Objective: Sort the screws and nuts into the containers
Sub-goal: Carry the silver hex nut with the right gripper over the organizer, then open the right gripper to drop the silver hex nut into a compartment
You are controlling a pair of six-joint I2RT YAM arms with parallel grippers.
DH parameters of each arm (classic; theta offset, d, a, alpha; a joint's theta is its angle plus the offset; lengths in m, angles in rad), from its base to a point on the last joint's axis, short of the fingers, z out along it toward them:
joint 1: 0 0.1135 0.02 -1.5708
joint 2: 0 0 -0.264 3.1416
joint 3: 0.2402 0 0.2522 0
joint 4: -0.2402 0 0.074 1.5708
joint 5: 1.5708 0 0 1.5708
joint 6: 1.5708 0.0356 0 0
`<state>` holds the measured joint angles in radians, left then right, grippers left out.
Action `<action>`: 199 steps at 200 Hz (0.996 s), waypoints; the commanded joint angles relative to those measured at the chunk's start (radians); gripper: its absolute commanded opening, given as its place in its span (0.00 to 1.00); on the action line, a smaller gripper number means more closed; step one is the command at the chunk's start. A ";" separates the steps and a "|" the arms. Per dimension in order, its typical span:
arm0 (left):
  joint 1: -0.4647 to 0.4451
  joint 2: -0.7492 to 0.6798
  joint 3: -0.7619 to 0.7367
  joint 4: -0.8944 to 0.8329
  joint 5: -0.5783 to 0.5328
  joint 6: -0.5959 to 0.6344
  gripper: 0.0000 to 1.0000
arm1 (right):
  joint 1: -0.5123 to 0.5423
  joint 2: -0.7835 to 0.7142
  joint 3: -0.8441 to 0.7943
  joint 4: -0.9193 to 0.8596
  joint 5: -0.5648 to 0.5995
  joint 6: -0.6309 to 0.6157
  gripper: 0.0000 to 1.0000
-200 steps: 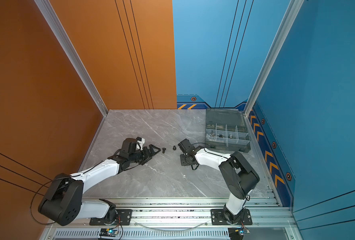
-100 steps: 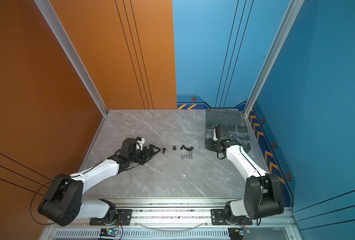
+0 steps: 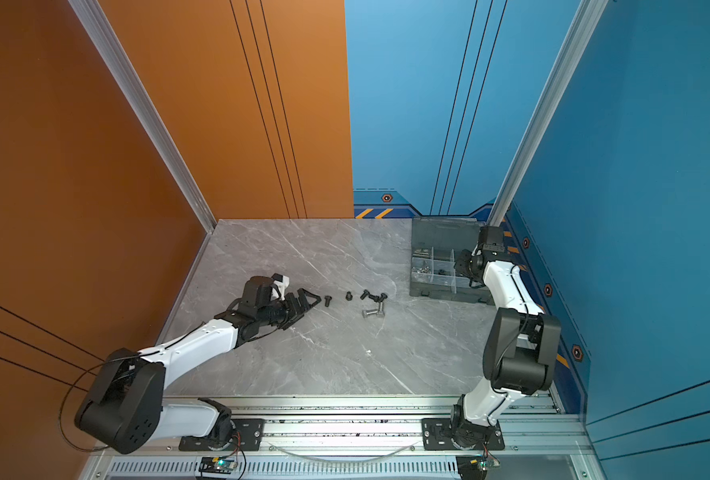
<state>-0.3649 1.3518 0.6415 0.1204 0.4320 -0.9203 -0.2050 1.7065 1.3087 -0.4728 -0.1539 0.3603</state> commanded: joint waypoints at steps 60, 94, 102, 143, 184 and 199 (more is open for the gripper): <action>0.017 -0.025 0.000 -0.018 0.015 0.017 0.98 | -0.031 0.229 0.177 -0.043 0.028 0.002 0.06; 0.022 -0.019 0.008 -0.020 0.019 0.018 0.98 | -0.033 0.272 0.174 -0.041 0.019 -0.005 0.11; 0.023 -0.018 0.011 -0.021 0.019 0.020 0.98 | -0.032 0.275 0.173 -0.041 0.020 -0.007 0.14; 0.022 -0.019 0.008 -0.023 0.018 0.021 0.98 | -0.032 0.283 0.181 -0.047 0.005 -0.025 0.29; 0.023 -0.026 0.001 -0.021 0.017 0.021 0.98 | -0.037 0.270 0.194 -0.068 -0.005 -0.037 0.48; 0.024 -0.029 0.000 -0.023 0.019 0.020 0.98 | -0.039 0.251 0.191 -0.081 -0.019 -0.041 0.50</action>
<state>-0.3523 1.3445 0.6415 0.1150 0.4320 -0.9199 -0.2325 1.9820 1.4754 -0.4961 -0.1562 0.3359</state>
